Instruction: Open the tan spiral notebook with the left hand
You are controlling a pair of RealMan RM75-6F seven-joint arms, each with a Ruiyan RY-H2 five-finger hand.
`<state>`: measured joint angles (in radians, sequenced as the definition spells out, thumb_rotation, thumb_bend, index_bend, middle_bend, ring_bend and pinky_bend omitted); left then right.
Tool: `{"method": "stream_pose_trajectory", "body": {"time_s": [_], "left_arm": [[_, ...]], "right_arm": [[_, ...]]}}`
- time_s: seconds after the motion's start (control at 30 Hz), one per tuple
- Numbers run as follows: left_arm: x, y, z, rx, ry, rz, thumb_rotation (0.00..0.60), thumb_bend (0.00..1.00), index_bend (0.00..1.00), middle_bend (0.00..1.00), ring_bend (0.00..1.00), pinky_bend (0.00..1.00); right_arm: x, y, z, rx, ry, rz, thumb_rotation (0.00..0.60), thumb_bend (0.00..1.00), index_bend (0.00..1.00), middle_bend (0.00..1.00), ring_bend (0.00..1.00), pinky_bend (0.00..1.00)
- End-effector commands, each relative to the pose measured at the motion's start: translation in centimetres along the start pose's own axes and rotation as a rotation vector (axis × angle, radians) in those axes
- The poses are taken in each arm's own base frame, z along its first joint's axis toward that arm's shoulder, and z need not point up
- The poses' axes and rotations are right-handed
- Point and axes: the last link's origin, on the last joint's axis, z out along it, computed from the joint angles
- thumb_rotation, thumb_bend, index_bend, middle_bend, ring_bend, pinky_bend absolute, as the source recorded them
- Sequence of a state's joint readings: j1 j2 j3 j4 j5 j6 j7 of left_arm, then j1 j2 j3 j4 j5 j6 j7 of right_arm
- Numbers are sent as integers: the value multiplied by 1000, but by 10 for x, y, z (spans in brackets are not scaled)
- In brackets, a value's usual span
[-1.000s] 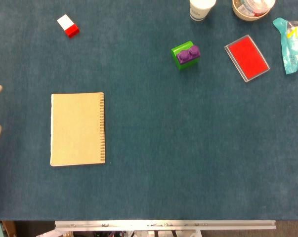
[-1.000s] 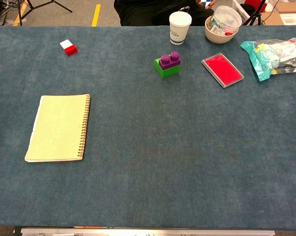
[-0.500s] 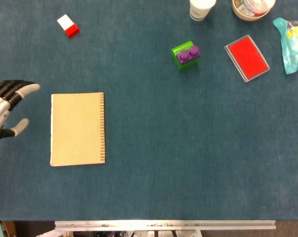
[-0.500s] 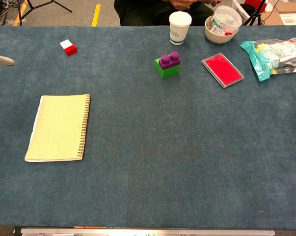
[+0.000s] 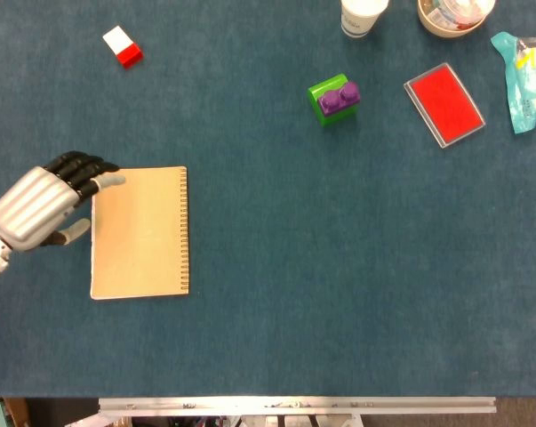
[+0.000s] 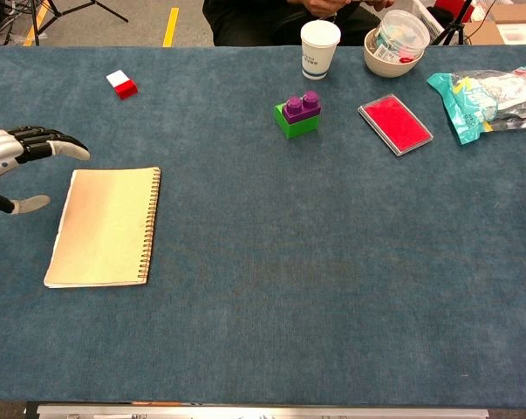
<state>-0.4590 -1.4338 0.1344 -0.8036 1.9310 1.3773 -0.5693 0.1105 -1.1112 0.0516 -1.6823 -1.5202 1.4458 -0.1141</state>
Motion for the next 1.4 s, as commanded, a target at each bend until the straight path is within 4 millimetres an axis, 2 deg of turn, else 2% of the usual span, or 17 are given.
{"method": "stream_pose_trajectory", "body": {"time_s": [0.03, 0.3, 0.53, 1.1, 1.4], "left_arm": [[-7, 3, 9, -50, -14, 53, 600, 307, 187, 172, 140, 154], [-17, 0, 22, -94, -22, 130, 600, 268, 200, 172, 141, 154], [-22, -6, 27, -115, -49, 192, 600, 252, 201, 172, 140, 154], [-25, -25, 17, -48, -71, 239, 600, 246, 208, 187, 141, 155], [-32, -24, 14, -46, -90, 244, 600, 244, 209, 188, 141, 155]], "right_arm": [[0, 0, -1, 0, -1, 0, 600, 362, 231, 278, 211, 291], [-2, -3, -3, -3, -8, -4, 600, 362, 231, 278, 211, 291], [-1, -3, -5, -7, -8, -11, 600, 362, 231, 278, 211, 291], [0, -9, -7, -4, -11, -26, 600, 362, 231, 278, 211, 291], [-1, -12, -8, -1, -16, -28, 600, 363, 231, 278, 211, 291]]}}
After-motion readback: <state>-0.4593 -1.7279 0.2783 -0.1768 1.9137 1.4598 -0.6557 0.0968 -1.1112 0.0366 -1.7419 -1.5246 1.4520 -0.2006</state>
